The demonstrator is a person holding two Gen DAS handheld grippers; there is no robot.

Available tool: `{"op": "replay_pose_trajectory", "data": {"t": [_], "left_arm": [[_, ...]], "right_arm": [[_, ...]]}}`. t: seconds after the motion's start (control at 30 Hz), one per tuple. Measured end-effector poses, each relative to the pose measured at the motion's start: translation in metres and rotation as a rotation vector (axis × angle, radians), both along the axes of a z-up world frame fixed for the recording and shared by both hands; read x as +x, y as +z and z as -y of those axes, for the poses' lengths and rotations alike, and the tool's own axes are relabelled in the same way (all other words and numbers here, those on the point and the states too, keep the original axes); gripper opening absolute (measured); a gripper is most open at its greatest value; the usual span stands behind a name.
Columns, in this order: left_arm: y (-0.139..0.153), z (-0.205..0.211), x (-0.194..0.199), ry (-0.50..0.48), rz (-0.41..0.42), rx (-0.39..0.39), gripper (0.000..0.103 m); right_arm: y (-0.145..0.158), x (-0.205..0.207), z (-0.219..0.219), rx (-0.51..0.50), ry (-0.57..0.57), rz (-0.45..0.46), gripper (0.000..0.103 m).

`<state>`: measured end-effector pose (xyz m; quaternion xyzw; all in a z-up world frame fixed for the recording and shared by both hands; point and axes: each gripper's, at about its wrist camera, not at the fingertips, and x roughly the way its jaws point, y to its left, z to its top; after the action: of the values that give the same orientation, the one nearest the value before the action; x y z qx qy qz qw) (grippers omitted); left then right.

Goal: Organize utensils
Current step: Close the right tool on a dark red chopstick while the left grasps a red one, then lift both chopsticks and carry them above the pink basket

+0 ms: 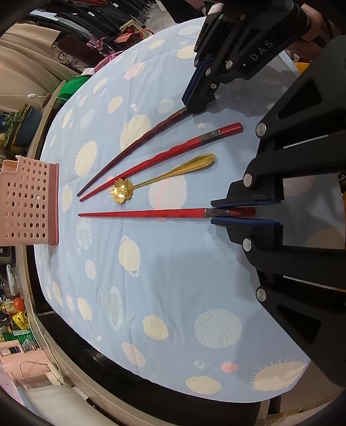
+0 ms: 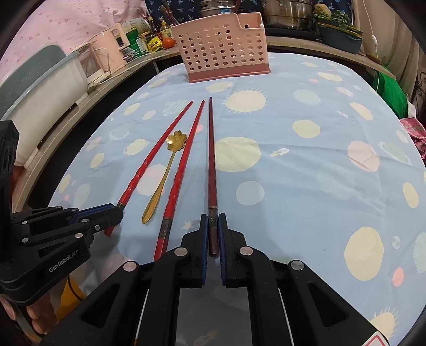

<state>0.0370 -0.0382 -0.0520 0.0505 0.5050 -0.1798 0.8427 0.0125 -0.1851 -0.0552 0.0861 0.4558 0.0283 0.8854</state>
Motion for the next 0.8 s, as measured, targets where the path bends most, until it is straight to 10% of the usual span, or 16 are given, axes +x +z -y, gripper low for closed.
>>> {"op": "replay_pose_trajectory", "data": {"t": [0.8], "left_arm": [[0.04,-0.012,0.016,0.045,0.064,-0.031,0.007]], "right_arm": [[0.038,0.009,0.013,0.03,-0.016,0.091,0.007]]}}
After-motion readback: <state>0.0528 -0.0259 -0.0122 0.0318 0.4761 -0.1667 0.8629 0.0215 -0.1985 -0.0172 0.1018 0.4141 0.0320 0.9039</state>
